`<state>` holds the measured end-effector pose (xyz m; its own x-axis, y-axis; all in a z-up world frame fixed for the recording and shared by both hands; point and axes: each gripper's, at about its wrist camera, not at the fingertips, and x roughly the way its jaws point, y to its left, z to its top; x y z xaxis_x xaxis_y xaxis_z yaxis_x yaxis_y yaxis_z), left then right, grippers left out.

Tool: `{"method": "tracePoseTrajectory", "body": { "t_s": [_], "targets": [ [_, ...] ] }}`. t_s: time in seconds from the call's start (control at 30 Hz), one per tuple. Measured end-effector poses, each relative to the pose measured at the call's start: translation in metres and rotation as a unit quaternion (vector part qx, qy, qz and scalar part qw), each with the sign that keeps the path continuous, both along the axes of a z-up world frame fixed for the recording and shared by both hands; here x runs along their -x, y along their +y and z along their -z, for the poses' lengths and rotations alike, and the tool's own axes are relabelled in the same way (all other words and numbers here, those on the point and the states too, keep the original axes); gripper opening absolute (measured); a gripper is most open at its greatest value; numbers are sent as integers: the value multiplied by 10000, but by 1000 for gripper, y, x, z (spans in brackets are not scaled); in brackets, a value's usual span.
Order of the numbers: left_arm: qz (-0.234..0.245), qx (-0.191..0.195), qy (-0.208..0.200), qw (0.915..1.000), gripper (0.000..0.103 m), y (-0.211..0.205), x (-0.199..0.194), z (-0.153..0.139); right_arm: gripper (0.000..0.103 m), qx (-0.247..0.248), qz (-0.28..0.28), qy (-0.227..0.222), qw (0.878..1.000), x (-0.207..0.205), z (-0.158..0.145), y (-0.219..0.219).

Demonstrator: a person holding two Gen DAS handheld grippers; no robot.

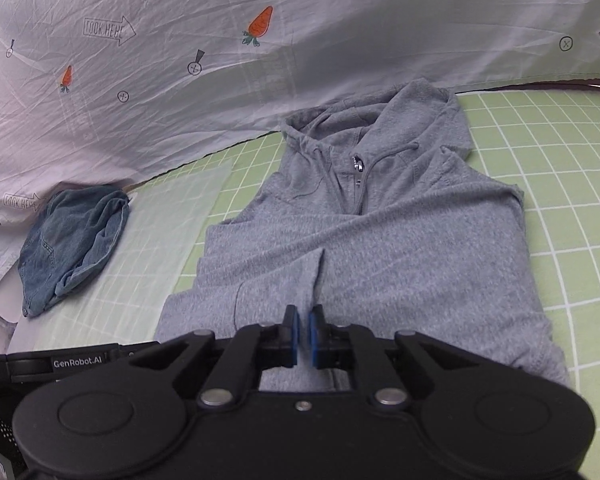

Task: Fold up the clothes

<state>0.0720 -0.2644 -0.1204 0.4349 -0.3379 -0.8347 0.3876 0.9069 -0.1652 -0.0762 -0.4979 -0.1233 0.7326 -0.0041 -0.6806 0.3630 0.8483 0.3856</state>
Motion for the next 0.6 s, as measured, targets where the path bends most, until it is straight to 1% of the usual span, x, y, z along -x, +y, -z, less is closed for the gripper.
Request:
{"method": "tracePoseTrajectory", "body": {
  "t_s": [0.13, 0.23, 0.4, 0.5, 0.6],
  "targets": [
    [289, 55, -301, 9991, 75, -19, 2, -14, 6, 264, 146, -180, 9994, 10, -17, -13],
    [536, -19, -465, 9975, 75, -35, 4, -17, 6, 274, 470, -252, 9982, 22, -22, -31],
    [754, -175, -441, 9960, 75, -53, 5, -9, 6, 149, 1039, -138, 9944, 42, -16, -63],
    [807, -251, -385, 9957, 76, -55, 6, -3, 6, 110, 1251, -43, 9921, 50, -10, -76],
    [822, -298, -329, 9956, 79, -55, 6, 3, 6, 90, 1362, 37, 9906, 53, -3, -83]
  ]
}}
